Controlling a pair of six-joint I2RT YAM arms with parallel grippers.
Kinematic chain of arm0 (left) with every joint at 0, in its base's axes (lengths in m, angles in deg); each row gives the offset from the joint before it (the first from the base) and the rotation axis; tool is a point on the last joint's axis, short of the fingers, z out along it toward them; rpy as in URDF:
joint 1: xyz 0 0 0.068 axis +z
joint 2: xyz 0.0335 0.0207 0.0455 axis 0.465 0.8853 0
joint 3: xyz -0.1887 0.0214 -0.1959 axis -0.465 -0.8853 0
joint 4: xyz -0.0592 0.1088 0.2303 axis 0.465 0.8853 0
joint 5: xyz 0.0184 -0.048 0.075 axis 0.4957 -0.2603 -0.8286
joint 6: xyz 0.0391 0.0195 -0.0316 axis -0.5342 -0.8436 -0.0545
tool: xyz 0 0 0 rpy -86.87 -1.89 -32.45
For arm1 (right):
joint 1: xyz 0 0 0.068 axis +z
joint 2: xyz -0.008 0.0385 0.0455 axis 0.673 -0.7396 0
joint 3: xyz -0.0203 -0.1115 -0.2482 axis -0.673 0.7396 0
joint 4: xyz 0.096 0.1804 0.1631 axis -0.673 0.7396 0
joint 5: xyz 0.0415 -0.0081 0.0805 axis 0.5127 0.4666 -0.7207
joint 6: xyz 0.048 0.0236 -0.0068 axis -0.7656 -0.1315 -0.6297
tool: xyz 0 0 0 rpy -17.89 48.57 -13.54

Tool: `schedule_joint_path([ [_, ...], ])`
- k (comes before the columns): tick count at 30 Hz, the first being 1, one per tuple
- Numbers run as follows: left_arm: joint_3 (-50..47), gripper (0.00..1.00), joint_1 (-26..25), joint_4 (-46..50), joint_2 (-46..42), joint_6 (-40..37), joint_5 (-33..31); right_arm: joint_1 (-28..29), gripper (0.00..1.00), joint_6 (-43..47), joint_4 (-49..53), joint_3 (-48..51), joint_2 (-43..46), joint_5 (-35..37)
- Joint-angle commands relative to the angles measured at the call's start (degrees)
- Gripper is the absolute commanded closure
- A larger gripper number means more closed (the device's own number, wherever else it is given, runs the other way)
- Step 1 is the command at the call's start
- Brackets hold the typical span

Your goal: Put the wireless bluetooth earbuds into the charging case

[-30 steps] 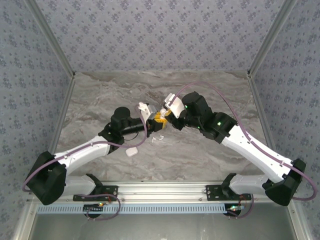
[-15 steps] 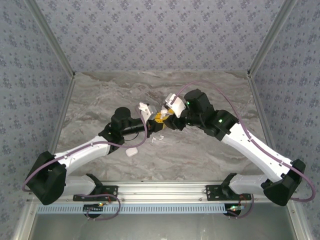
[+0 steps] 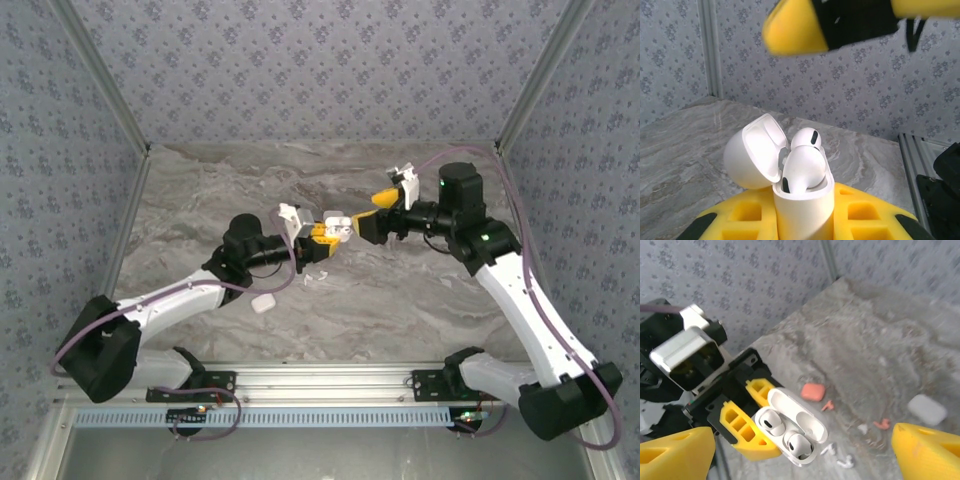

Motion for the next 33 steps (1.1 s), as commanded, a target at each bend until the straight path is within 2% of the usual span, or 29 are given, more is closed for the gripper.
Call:
schedule_joint_path([
  [1,2.53,1.00,-0.56,-4.66,0.89,1.80,2.76,-0.04,0.04,-6.01,-2.12,0.87,-2.29,-11.50],
  [17,3.39,1.00,-0.72,-3.13,1.62,1.24,2.31,2.43,0.04,-4.89,1.12,-1.50,-6.35,-17.05],
  [29,3.72,1.00,-0.73,-0.49,1.70,0.09,1.08,2.21,0.04,-1.40,3.89,0.98,1.02,-13.64],
  [33,3.65,1.00,-0.73,-0.70,1.69,0.29,0.66,2.11,0.04,-0.60,6.67,0.80,2.02,-8.46],
])
